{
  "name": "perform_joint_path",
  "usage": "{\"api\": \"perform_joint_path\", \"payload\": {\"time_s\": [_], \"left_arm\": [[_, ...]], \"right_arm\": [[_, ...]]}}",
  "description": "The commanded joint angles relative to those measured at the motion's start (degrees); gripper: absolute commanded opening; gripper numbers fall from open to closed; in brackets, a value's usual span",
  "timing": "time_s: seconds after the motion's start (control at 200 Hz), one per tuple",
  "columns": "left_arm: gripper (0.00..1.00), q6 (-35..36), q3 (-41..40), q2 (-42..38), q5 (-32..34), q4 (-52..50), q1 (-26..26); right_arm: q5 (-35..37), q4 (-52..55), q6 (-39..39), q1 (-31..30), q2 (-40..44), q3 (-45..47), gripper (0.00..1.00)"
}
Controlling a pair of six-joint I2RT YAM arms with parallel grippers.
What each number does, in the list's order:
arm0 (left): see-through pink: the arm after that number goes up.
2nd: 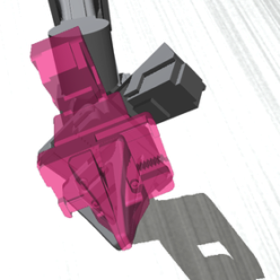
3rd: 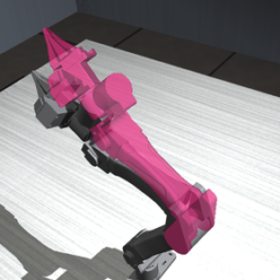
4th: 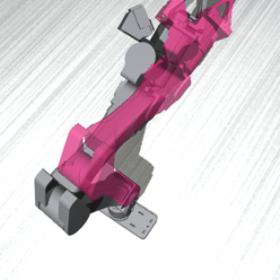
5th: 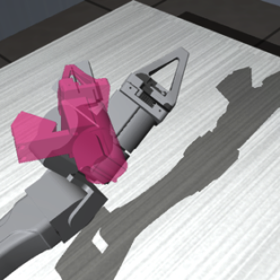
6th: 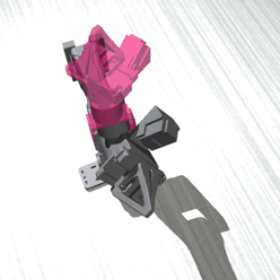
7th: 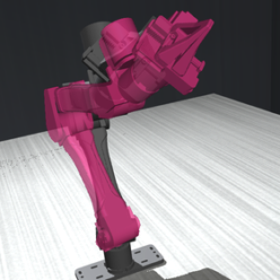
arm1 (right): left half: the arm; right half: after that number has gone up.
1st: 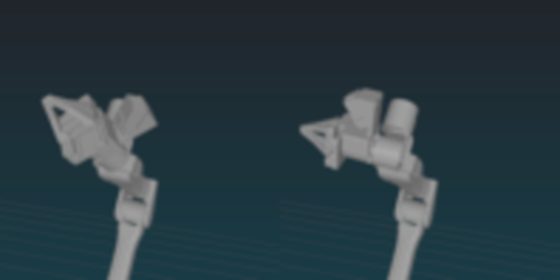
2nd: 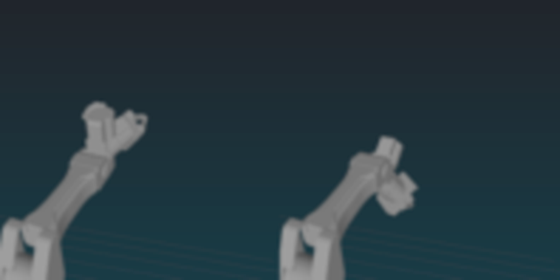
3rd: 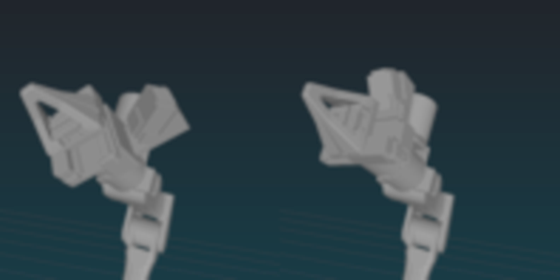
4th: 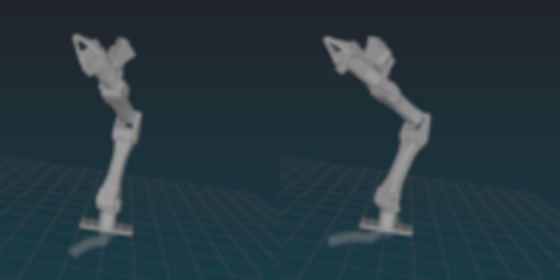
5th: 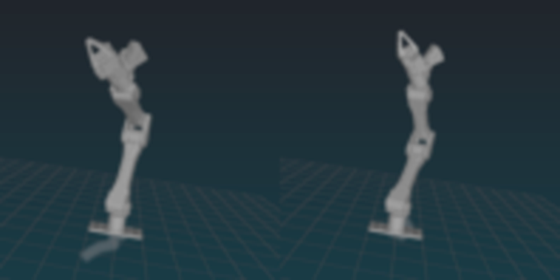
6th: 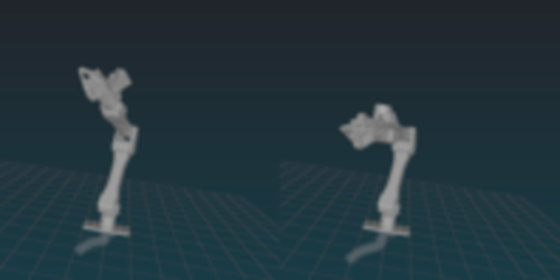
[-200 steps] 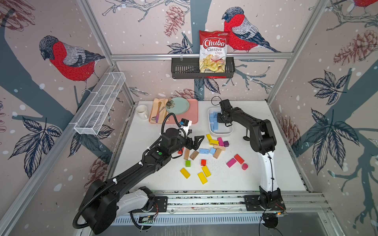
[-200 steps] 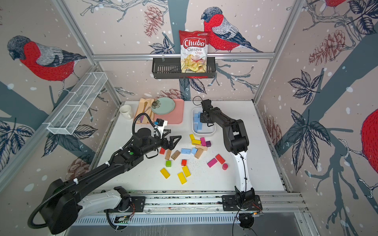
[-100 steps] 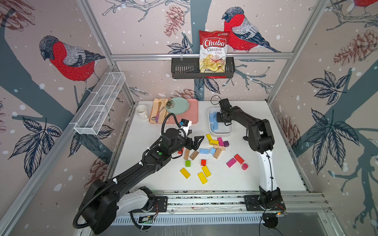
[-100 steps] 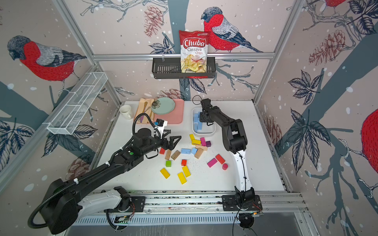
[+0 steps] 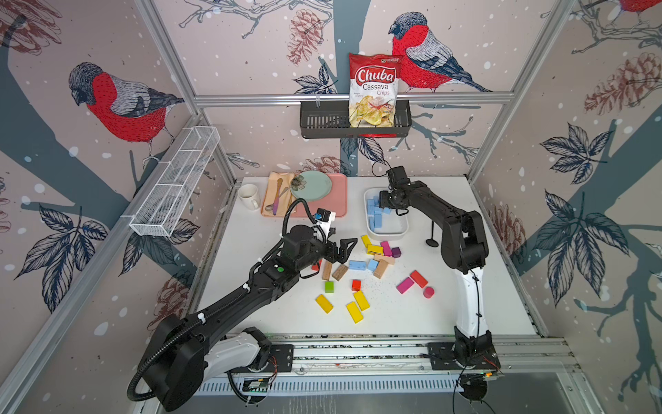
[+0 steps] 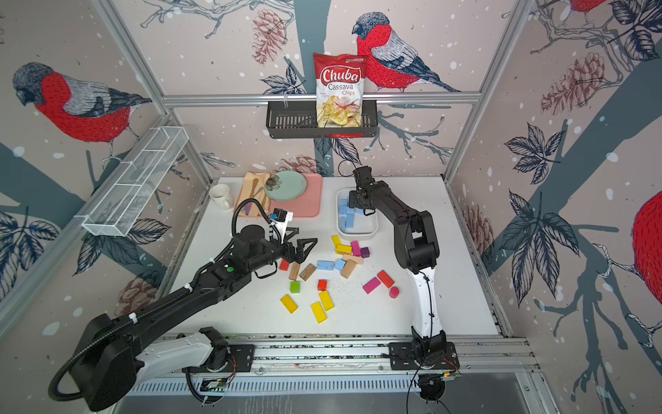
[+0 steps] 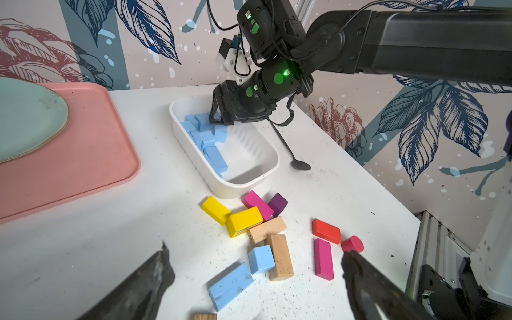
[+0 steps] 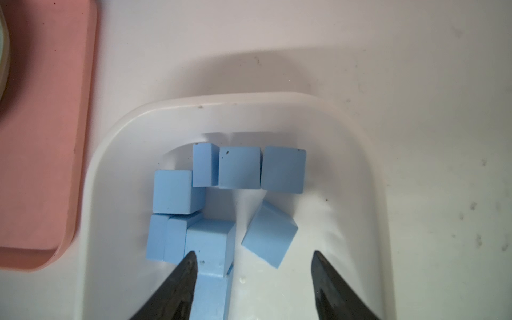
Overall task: Pick out the blue building blocks
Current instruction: Place the building block in the storage box.
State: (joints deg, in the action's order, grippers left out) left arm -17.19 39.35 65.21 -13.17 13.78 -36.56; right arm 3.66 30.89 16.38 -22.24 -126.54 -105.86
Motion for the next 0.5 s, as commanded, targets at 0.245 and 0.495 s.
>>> {"api": "perform_joint_path", "payload": {"time_s": [0.245, 0.495], "left_arm": [[0.99, 0.38, 1.29, 2.03, 0.43, 0.51, 0.08], [0.99, 2.09, 4.94, 7.05, 2.08, -4.95, -1.07]], "right_arm": [[-2.38, -1.86, -2.7, -1.36, 18.85, 12.88, 0.76], [-2.26, -2.6, -3.22, -5.11, 31.7, 26.06, 0.87]]}}
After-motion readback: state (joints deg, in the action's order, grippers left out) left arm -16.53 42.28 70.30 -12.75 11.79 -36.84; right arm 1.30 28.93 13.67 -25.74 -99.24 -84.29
